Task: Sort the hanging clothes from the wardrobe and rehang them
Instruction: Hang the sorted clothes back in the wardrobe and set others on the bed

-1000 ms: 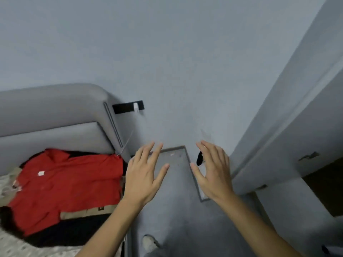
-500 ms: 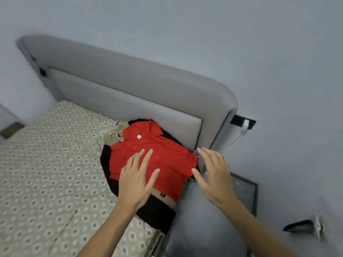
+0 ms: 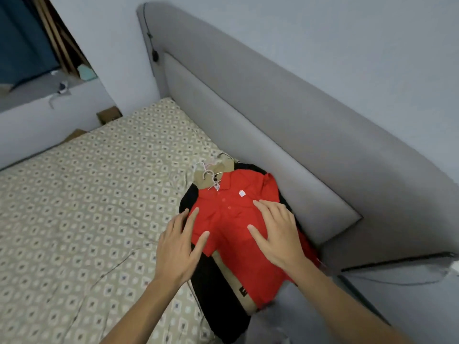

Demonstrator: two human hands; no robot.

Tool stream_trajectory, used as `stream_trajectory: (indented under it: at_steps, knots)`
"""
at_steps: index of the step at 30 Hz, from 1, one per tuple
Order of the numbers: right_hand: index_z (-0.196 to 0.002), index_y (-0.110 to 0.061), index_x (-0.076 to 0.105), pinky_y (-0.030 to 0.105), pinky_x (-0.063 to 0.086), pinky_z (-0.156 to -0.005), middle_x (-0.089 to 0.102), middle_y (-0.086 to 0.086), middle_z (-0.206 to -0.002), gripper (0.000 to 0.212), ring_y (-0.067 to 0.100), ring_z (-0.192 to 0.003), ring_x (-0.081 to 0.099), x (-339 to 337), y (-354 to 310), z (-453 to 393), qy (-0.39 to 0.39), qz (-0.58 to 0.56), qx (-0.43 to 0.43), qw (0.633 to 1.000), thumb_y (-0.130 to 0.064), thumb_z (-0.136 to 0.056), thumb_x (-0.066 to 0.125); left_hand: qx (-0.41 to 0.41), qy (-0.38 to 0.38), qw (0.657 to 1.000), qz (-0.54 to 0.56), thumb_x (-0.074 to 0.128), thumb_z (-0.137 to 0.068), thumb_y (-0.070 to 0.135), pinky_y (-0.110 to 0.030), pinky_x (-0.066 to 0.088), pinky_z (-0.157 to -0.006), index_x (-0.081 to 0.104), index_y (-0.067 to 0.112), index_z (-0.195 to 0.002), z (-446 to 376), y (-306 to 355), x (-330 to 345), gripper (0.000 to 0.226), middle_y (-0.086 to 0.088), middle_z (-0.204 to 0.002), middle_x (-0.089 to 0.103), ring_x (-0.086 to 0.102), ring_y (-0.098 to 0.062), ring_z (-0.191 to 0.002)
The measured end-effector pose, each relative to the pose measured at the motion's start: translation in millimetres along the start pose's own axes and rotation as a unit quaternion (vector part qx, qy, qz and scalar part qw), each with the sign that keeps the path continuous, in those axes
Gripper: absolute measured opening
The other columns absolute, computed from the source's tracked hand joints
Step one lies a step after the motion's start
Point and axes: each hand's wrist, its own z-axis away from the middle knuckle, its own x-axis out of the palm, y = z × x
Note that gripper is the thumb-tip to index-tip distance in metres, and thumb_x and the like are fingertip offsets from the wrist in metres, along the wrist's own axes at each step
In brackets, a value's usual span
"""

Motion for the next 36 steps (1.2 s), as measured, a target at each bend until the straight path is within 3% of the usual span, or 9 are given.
stream_trajectory:
  at_steps: [7, 12, 20, 25, 31, 36]
  knots:
    - [-0.148, -0.025, 0.050, 0.042, 0.040, -0.109, 0.053, -0.007, -0.144, 0.062, 0.021, -0.134, 0.045, 86, 88, -169, -0.101, 0.021, -0.062, 0.993, -0.055, -0.094, 0.055, -0.148, -0.025, 0.989, 0.010, 0.029, -0.103, 0.069, -0.048, 0.042, -0.112, 0.033, 0.031, -0.160, -134, -16, 90, 0.069, 0.001, -0.157, 0.043, 0.038, -0.023, -0.144]
    - [-0.149, -0.021, 0.046, 0.048, 0.044, -0.105, 0.055, 0.002, -0.140, 0.063, 0.028, -0.131, 0.047, 163, 136, -255, -0.198, 0.056, -0.085, 0.975, -0.052, -0.095, 0.057, -0.260, -0.092, 0.960, 0.055, 0.032, -0.103, 0.067, -0.051, 0.039, -0.114, 0.030, 0.029, -0.161, -191, -57, 174, 0.069, -0.004, -0.159, 0.039, 0.037, -0.030, -0.145]
    - [-0.145, -0.022, 0.044, 0.048, 0.041, -0.102, 0.057, 0.009, -0.135, 0.058, 0.034, -0.128, 0.046, 247, 153, -313, -0.278, 0.110, -0.112, 0.948, -0.052, -0.097, 0.058, -0.305, -0.146, 0.938, 0.082, 0.039, -0.103, 0.064, -0.054, 0.038, -0.113, 0.027, 0.029, -0.163, -225, -98, 245, 0.070, -0.007, -0.158, 0.039, 0.040, -0.034, -0.141]
    - [-0.147, -0.023, 0.045, 0.047, 0.035, -0.106, 0.060, 0.005, -0.139, 0.060, 0.031, -0.127, 0.049, 270, 151, -317, -0.297, 0.128, -0.137, 0.936, -0.057, -0.098, 0.055, -0.312, -0.129, 0.935, 0.105, 0.040, -0.102, 0.065, -0.050, 0.035, -0.116, 0.028, 0.026, -0.163, -232, -102, 262, 0.073, -0.009, -0.157, 0.039, 0.037, -0.033, -0.142]
    - [-0.127, -0.017, 0.048, 0.046, 0.037, -0.097, 0.068, 0.004, -0.122, 0.043, 0.031, -0.109, 0.060, 263, 146, -311, -0.258, 0.131, -0.155, 0.945, -0.052, -0.102, 0.052, -0.310, -0.104, 0.936, 0.132, 0.040, -0.101, 0.068, -0.052, 0.038, -0.114, 0.023, 0.032, -0.163, -227, -100, 256, 0.073, -0.005, -0.151, 0.040, 0.038, -0.031, -0.139]
    - [-0.121, -0.022, 0.049, 0.046, 0.042, -0.092, 0.072, -0.003, -0.112, 0.037, 0.026, -0.100, 0.061, 227, 133, -297, -0.233, 0.083, -0.152, 0.957, -0.054, -0.102, 0.051, -0.284, -0.072, 0.945, 0.146, 0.027, -0.097, 0.078, -0.053, 0.043, -0.107, 0.028, 0.038, -0.159, -215, -94, 232, 0.073, -0.002, -0.139, 0.048, 0.047, -0.027, -0.128]
